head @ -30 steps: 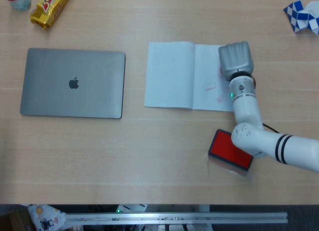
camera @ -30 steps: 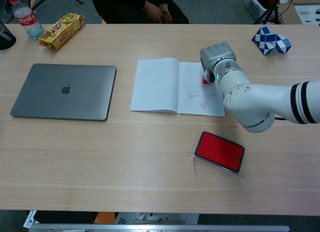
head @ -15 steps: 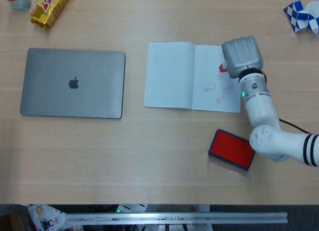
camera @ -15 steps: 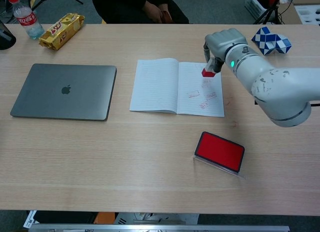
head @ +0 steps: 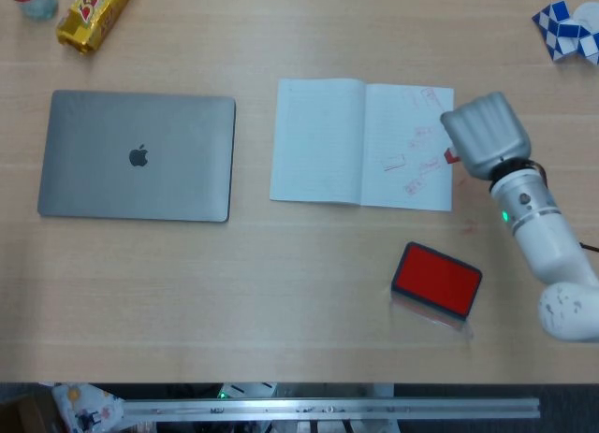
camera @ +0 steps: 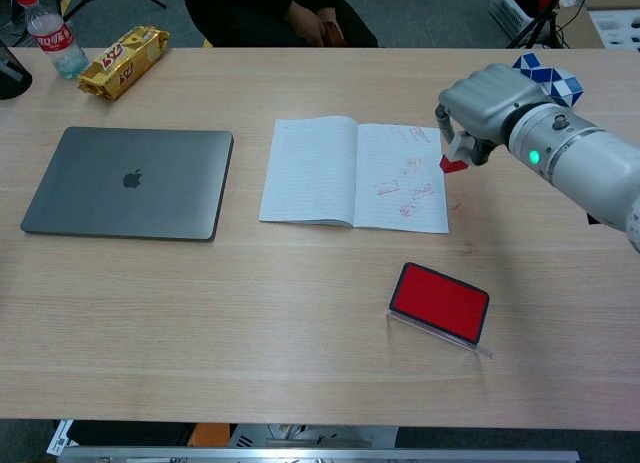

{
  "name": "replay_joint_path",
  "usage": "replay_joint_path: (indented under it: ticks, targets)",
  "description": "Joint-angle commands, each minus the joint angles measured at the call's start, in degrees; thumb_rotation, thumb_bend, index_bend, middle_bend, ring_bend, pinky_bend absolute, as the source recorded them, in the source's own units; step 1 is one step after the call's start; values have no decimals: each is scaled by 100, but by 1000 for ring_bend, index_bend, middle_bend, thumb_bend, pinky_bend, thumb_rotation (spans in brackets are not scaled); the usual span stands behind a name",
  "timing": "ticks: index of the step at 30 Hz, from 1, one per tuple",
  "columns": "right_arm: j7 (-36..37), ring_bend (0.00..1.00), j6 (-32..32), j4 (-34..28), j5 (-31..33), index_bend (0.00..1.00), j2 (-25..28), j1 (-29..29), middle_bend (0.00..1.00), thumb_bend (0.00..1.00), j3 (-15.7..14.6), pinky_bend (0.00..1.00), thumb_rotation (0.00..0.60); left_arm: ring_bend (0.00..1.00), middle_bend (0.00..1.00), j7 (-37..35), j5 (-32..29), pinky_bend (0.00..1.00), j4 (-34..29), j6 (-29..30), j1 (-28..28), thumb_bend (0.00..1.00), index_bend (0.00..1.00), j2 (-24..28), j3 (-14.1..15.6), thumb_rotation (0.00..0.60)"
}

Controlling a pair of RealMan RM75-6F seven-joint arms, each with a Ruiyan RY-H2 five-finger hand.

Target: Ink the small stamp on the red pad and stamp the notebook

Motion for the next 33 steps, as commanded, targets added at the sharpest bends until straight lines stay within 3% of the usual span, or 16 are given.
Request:
replay_joint_path:
  ticks: [1, 13, 22, 26, 33]
  targets:
    - [73, 1000, 175, 51, -570, 682, 0, -203, 1000, 357, -439, 1000, 600, 27, 29, 12, 11, 44, 5, -16, -13, 268, 33, -13, 1, 600]
    - [372, 1000, 359, 720, -1791, 682, -467, -702, 1000, 356, -1089, 1000, 600, 27, 29, -46, 37, 44, 40, 0, 1, 268, 33, -16, 21, 600]
    - [756, 1000, 261, 1366, -2195, 682, -864, -1027, 1000, 329, -1127, 1000, 600, 27, 29, -116, 59, 44, 85, 11, 13, 268, 31, -23, 32, 600]
    - [850, 1000, 260, 1544, -2395, 680, -969, -1133, 1000, 275, -1122, 1000, 600, 27, 29, -112, 60, 44, 94, -4, 13, 269, 29, -28, 45, 600]
    - [907, 1000, 249, 1718, -2592, 662, -1059, -1290, 1000, 270, -1064, 1000, 600, 27, 29, -108, 54, 44, 87, 4, 20, 268, 28, -29, 46, 600]
